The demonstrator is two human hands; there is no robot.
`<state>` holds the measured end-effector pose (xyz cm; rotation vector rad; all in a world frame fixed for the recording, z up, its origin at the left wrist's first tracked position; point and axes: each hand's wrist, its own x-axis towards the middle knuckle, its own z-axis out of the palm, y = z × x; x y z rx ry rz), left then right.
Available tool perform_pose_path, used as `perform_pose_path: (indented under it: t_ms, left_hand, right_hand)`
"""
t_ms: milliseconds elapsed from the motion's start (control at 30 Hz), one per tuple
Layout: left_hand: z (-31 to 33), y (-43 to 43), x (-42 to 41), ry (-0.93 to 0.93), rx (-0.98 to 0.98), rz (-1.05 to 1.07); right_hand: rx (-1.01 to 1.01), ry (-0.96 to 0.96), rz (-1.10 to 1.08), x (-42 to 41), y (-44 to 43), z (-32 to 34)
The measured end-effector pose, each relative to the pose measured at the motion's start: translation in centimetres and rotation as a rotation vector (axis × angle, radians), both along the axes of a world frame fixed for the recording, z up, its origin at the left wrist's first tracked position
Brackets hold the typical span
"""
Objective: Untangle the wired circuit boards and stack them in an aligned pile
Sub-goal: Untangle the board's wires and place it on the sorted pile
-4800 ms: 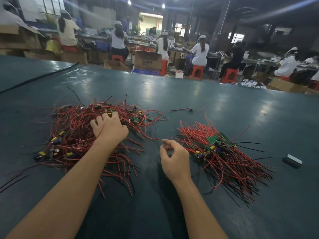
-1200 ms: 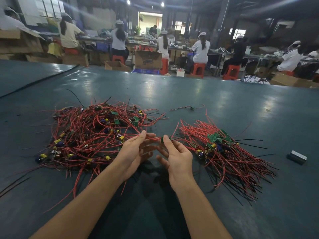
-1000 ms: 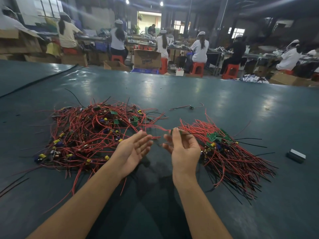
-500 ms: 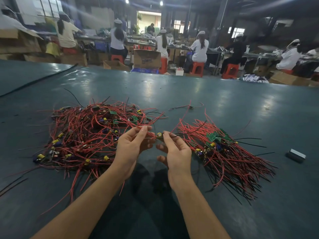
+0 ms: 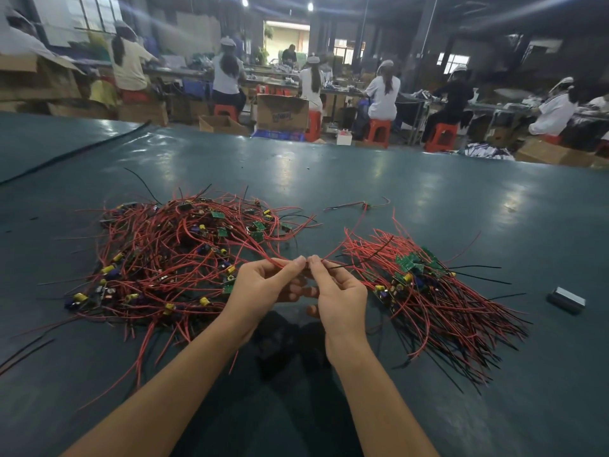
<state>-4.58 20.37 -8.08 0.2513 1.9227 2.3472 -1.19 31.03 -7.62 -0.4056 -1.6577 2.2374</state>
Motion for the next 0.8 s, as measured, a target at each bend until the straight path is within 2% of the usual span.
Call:
perform_pose_path:
  t_ms: [200, 467, 800]
  left_hand:
    - [-0.33, 0.11, -0.51, -0.081, 0.054, 0.022]
    - [0.0, 0.45, 0.11, -0.123, 0.05, -0.004]
    - [0.01, 0.46, 0.34, -0.138, 0.119, -0.042]
  right_hand:
    - [-0.094, -0.113, -0.046, -0.42, 0.4, -0.14]
    - [-0.103, -0.093, 0.02, -0.27, 0.32, -0.03]
    - [0.086, -0.066, 0.02, 0.04, 0.16, -0.45]
